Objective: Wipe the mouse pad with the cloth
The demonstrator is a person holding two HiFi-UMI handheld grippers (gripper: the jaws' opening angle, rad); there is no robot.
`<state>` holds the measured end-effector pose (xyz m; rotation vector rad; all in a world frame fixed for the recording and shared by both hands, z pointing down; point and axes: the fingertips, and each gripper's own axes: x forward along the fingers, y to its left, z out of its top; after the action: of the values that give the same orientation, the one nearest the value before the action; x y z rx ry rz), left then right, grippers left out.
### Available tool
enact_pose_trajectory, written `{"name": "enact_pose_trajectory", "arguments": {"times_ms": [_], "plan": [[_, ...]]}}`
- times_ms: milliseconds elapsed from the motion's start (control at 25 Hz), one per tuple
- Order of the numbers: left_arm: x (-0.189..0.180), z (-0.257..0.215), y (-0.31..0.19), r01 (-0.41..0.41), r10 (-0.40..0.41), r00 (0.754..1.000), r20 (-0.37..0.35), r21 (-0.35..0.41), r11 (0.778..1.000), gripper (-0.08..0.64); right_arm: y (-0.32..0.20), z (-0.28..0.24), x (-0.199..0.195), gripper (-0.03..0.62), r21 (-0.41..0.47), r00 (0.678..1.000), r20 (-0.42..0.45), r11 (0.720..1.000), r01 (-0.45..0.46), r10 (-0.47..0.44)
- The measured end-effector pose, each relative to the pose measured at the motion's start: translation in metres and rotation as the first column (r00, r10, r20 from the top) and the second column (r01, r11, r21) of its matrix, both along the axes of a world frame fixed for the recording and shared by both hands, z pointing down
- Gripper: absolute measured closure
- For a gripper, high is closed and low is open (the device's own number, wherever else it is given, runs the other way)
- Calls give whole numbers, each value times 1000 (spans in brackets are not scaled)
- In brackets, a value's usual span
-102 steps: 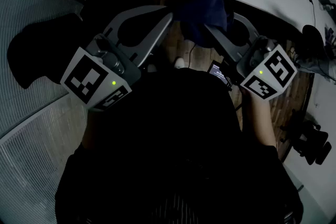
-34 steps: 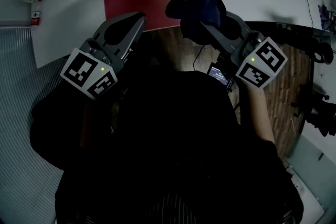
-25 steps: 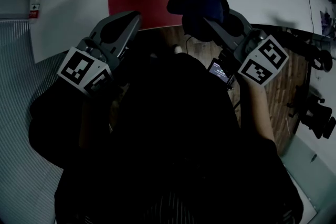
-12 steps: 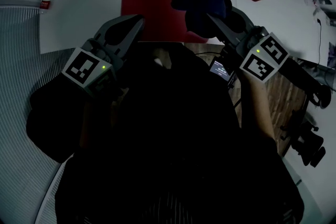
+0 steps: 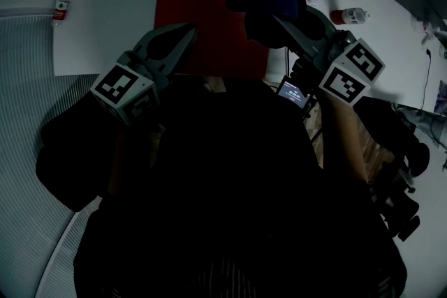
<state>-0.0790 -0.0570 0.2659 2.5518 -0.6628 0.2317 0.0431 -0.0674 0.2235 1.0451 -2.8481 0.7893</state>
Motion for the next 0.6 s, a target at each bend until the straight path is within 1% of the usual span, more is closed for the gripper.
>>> {"name": "enact_pose_trajectory", "arguments": {"times_ms": [80, 240, 440, 600], "plan": [[7, 16, -12, 24, -23, 999, 23, -23, 999, 552, -11, 6, 9, 503, -15, 1000, 14, 1000, 9, -9], [24, 50, -28, 42, -34, 996, 80, -98, 994, 554, -28, 22, 32, 503, -47, 999, 38, 998, 30, -28], [45, 74, -42, 59, -40, 989, 139, -135, 989, 554, -47, 44, 63, 503, -80, 999, 48, 996, 30, -26], [58, 93, -50, 51, -21, 984, 174, -172, 984, 552, -64, 60, 81, 503, -100, 999, 25, 995, 25, -22]]}}
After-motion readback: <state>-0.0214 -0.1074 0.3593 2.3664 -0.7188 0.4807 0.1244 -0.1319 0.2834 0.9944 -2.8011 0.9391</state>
